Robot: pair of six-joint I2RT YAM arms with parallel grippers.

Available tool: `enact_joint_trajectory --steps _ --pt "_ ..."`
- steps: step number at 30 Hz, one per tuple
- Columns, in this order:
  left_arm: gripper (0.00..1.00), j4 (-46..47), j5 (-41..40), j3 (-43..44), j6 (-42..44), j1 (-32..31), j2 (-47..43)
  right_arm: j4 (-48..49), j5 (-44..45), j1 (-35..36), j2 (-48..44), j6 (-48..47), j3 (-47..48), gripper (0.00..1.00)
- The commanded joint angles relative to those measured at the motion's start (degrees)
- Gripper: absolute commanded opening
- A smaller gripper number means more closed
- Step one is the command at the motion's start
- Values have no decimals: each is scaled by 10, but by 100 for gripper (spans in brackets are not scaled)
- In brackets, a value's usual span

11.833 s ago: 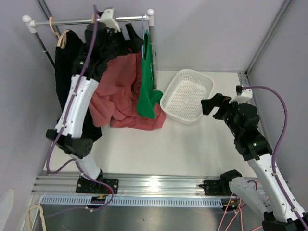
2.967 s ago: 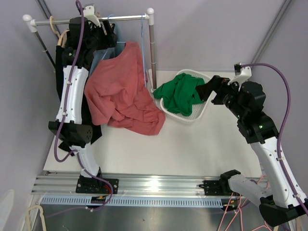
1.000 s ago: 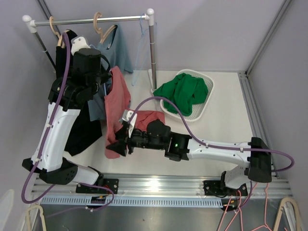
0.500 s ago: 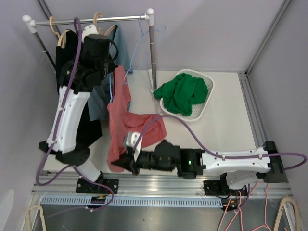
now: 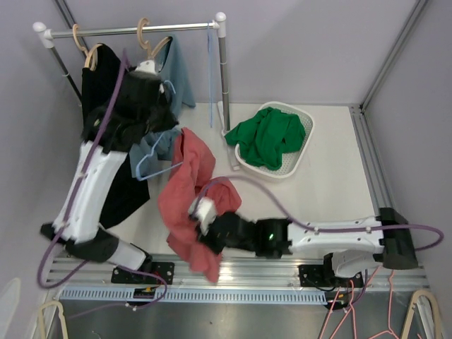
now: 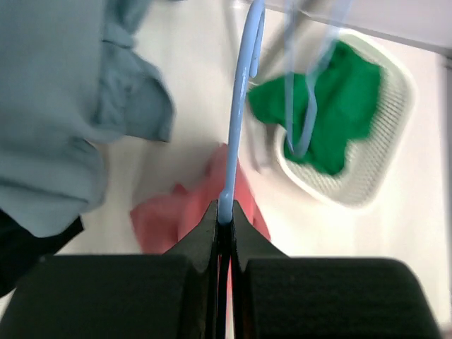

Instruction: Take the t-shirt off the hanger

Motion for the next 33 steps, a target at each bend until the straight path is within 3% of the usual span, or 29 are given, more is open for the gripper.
enact_joint_trajectory --steps 1,3,8,13,15,20,23,25,33 --pt "1 112 63 -100 20 -26 -199 30 63 -130 -125 111 -46 0" --pt "1 117 86 -172 18 -26 -299 -10 115 -174 -168 139 -46 0" --pt "1 92 155 -250 18 -25 -457 -140 124 -324 -175 174 -15 0" --pt "1 82 127 -327 18 -25 -591 -52 20 -356 -224 99 5 0" --pt "1 81 95 -356 19 -26 -607 -41 16 -363 -218 43 78 0" --pt "1 99 72 -438 -1 -25 -606 139 -104 -404 -175 -99 173 0" --pt "1 141 71 -475 -4 -25 -609 192 -134 -439 -126 -117 274 0" --pt "1 155 61 -487 -1 -26 -601 187 -130 -454 -88 -123 383 0" --pt "1 213 16 -484 20 -25 -530 189 -114 -553 103 -84 665 0"
